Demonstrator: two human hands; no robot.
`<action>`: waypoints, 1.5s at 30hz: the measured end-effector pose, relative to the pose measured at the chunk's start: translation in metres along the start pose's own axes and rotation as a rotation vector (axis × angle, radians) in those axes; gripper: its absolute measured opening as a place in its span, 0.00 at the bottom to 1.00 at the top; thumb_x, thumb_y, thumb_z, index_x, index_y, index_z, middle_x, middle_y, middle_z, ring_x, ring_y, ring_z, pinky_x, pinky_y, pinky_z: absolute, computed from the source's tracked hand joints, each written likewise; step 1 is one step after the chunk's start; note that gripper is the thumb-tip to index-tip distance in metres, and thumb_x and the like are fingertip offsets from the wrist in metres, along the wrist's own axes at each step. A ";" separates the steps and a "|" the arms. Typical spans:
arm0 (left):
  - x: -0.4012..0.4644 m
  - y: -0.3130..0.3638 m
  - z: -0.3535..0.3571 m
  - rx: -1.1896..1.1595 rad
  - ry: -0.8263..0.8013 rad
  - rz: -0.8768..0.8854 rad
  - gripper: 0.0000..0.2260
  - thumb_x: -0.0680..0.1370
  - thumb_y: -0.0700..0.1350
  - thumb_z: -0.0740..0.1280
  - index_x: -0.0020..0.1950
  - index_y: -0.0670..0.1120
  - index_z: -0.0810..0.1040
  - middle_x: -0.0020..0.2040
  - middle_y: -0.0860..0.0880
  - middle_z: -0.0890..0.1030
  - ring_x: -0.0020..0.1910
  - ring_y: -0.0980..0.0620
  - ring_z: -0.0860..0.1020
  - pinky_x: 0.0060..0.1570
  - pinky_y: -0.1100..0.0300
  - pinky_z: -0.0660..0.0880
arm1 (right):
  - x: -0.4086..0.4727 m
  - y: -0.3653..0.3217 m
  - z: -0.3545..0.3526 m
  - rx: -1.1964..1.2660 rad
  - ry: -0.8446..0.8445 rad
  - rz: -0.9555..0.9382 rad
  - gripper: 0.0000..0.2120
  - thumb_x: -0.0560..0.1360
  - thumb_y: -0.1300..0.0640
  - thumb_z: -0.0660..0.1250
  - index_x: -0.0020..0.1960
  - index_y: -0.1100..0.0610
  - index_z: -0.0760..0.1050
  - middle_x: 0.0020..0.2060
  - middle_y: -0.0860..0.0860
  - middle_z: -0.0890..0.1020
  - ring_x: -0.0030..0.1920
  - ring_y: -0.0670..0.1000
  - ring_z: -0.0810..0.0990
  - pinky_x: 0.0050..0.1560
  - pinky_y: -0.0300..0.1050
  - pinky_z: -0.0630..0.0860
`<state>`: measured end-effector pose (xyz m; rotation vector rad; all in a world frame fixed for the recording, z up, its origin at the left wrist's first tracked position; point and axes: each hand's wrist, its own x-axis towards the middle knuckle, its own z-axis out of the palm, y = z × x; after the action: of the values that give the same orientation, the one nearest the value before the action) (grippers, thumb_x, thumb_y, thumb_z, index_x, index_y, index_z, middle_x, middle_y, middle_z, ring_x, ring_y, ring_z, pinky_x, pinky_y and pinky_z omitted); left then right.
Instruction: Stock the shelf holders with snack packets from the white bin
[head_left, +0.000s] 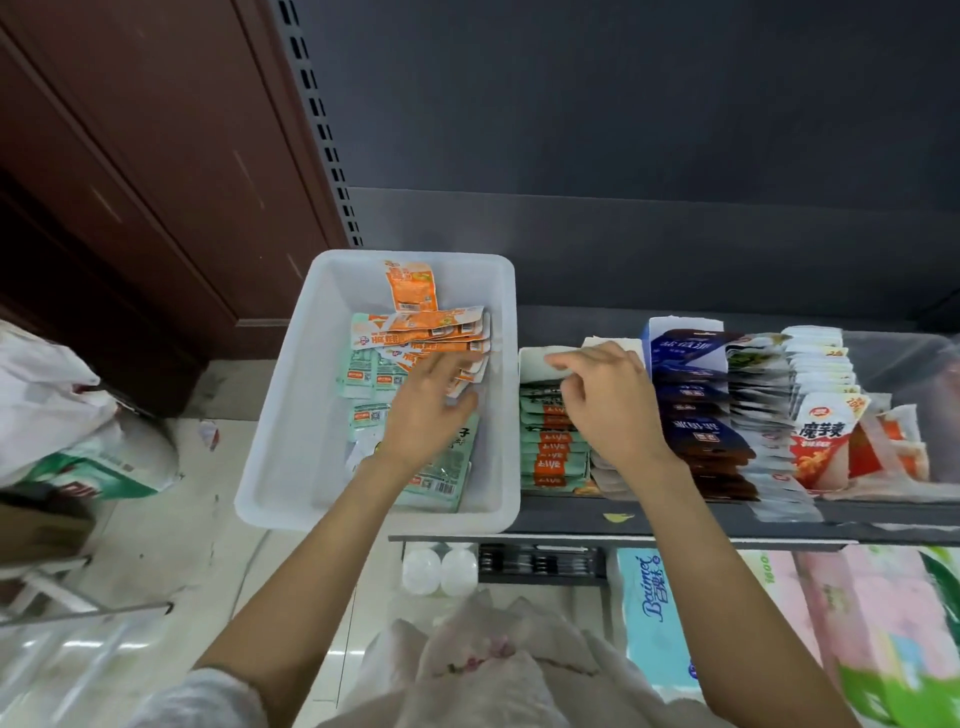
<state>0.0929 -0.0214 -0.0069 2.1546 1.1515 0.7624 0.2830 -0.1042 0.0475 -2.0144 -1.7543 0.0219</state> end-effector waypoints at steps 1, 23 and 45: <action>-0.008 -0.007 -0.009 0.021 0.031 -0.100 0.14 0.74 0.45 0.69 0.59 0.47 0.75 0.51 0.51 0.78 0.48 0.51 0.78 0.48 0.51 0.76 | -0.002 -0.012 -0.003 0.092 0.054 -0.025 0.13 0.74 0.64 0.63 0.56 0.56 0.81 0.48 0.52 0.84 0.52 0.53 0.78 0.55 0.49 0.72; -0.027 -0.051 -0.055 0.119 -0.078 -0.010 0.17 0.69 0.35 0.70 0.56 0.46 0.82 0.44 0.49 0.79 0.38 0.54 0.74 0.41 0.59 0.76 | 0.037 -0.089 0.097 0.631 -0.323 0.458 0.23 0.76 0.41 0.62 0.61 0.59 0.71 0.48 0.50 0.80 0.43 0.52 0.82 0.46 0.52 0.80; 0.072 0.059 0.016 -0.119 -0.075 0.266 0.02 0.74 0.40 0.71 0.45 0.45 0.82 0.40 0.51 0.81 0.38 0.57 0.79 0.43 0.64 0.77 | 0.024 0.046 -0.037 0.287 0.171 -0.026 0.04 0.76 0.61 0.67 0.51 0.58 0.78 0.43 0.45 0.81 0.44 0.43 0.78 0.43 0.34 0.72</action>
<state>0.1686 0.0098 0.0394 2.2402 0.7700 0.8341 0.3414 -0.0975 0.0713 -1.7347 -1.5722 0.0854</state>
